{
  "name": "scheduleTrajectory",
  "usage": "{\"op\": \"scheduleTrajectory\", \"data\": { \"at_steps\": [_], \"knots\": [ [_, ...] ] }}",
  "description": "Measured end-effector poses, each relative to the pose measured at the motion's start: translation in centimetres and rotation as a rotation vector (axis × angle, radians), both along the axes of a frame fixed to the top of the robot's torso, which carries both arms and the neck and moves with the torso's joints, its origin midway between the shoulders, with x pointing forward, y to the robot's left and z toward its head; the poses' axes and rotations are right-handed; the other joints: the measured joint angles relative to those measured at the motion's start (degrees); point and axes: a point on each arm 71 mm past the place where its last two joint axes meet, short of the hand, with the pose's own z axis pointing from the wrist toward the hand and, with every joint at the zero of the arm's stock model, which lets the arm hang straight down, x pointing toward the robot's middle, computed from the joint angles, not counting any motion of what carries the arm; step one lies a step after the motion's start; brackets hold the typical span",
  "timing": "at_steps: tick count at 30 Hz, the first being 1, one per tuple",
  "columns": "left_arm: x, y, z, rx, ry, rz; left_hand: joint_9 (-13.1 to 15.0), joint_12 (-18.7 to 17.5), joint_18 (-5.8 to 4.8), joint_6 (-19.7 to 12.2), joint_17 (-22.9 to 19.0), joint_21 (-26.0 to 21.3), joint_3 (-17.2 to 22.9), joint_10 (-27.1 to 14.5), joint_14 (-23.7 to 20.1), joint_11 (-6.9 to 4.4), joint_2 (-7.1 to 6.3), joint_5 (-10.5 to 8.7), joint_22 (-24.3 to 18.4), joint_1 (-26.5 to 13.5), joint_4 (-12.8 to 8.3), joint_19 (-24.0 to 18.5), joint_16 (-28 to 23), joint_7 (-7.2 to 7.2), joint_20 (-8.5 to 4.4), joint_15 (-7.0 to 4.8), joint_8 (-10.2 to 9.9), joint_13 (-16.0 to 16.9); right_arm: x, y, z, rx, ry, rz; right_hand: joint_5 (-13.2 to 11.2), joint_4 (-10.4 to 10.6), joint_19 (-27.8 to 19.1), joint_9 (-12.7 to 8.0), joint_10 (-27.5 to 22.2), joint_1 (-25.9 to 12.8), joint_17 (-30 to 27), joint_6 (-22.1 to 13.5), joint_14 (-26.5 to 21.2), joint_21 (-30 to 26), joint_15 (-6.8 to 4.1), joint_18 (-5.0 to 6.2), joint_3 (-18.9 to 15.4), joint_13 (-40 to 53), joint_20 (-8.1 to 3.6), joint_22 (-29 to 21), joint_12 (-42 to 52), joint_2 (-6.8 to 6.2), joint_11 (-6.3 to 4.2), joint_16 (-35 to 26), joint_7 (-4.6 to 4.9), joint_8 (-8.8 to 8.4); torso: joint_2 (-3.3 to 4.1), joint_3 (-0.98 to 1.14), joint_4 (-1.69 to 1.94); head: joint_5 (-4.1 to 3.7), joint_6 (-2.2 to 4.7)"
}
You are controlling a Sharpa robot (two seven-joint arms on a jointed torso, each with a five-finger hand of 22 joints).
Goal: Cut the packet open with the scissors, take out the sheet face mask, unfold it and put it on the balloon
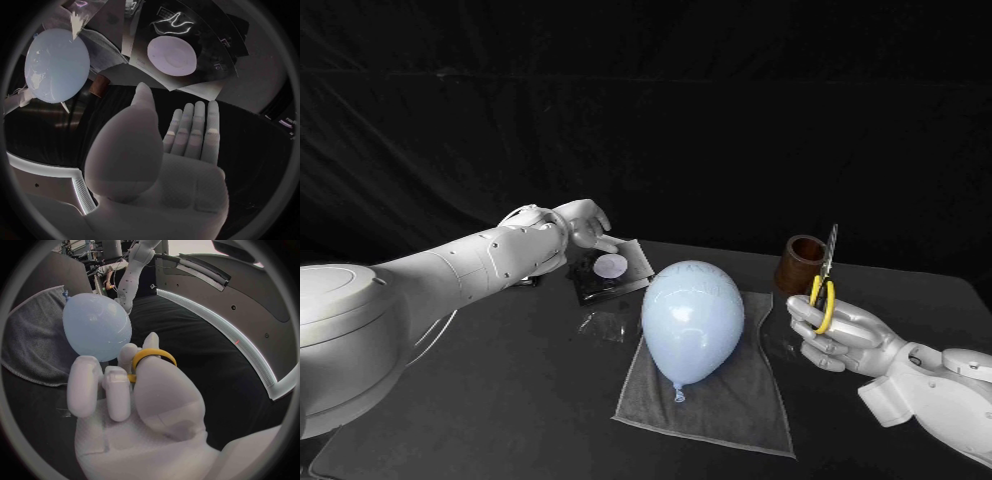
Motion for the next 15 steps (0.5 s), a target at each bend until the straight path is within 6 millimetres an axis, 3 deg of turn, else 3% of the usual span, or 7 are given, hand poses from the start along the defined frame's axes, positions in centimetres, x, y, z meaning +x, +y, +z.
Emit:
{"op": "scheduleTrajectory", "data": {
  "at_steps": [2, 5, 9, 15],
  "knots": [
    [0.0, 0.1, -0.1, 0.013, 0.005, 0.0, 0.2, 0.3, 0.0, 0.0, 0.0, 0.0, 0.0, -0.1, -0.3, 0.1, 0.0, 0.0, 0.0, 0.0, 0.0, -0.2, 0.2, 0.0, 0.19, 0.15, 0.0, 0.1, 0.0, 0.0, 0.0, -0.002, -0.001, 0.0, 0.0, 0.0, 0.0, 0.0, 0.0, 0.0, 0.0, 0.0, 0.0, 0.0, -0.01, -0.01, 0.0, 0.0, 0.0, 0.0, 0.0, 0.0, 0.0, 0.0, 0.0, 0.0, 0.0, 0.01, 0.01, -0.03, 0.01],
    [-0.3, 0.4, -0.1, 0.024, 0.009, -0.003, 1.0, 2.0, 0.01, 0.9, 0.4, 0.0, 0.4, -0.1, -0.9, 0.05, 0.33, 0.0, 0.0, 0.3, 0.0, -0.4, 1.4, 0.01, 0.0, 0.15, 1.7, 0.7, 0.0, -0.1, 0.0, -0.004, -0.002, -0.001, 0.0, 0.0, 0.0, 0.0, 0.0, 0.0, 0.0, 0.0, 0.0, 0.0, -0.02, -0.02, 0.0, 0.0, 0.0, 0.0, 0.0, 0.0, 0.0, 0.0, 0.0, 0.0, -0.02, 0.01, 0.03, -0.04, -0.14],
    [-1.0, 0.8, 0.1, 0.025, 0.007, -0.021, 1.9, 4.7, -0.01, 3.0, 0.8, 0.7, 0.8, 1.0, -0.1, -0.97, 1.32, 0.0, 0.5, 1.3, -0.2, -0.2, 3.8, 0.42, -0.21, -0.65, 3.7, 1.6, 0.0, -0.2, 0.0, -0.008, -0.004, -0.004, 0.0, 0.0, 0.0, 0.0, 0.0, 0.0, 0.0, 0.0, 0.0, 0.0, -0.02, -0.03, 0.0, 0.0, 0.0, 0.0, 0.0, -0.01, 0.0, 0.0, 0.0, 0.0, -0.1, 0.01, 0.08, -0.03, -0.46],
    [-2.4, 0.8, 0.6, 0.005, -0.022, -0.057, 2.0, 5.5, -0.03, 3.1, 0.9, 1.4, 0.9, 0.7, 0.4, -1.36, 1.68, 0.0, 0.9, 1.7, -0.3, 0.4, 4.9, 0.43, -0.2, -1.08, 3.9, 1.8, 0.1, -0.3, 0.0, -0.015, -0.008, -0.007, 0.0, 0.0, 0.0, 0.0, 0.0, -0.1, 0.0, 0.0, 0.0, 0.0, -0.02, -0.06, 0.0, 0.0, 0.01, 0.0, 0.0, -0.09, 0.0, -0.2, 0.0, 0.0, -0.15, 0.04, 0.18, -0.14, -0.76]
  ]
}}
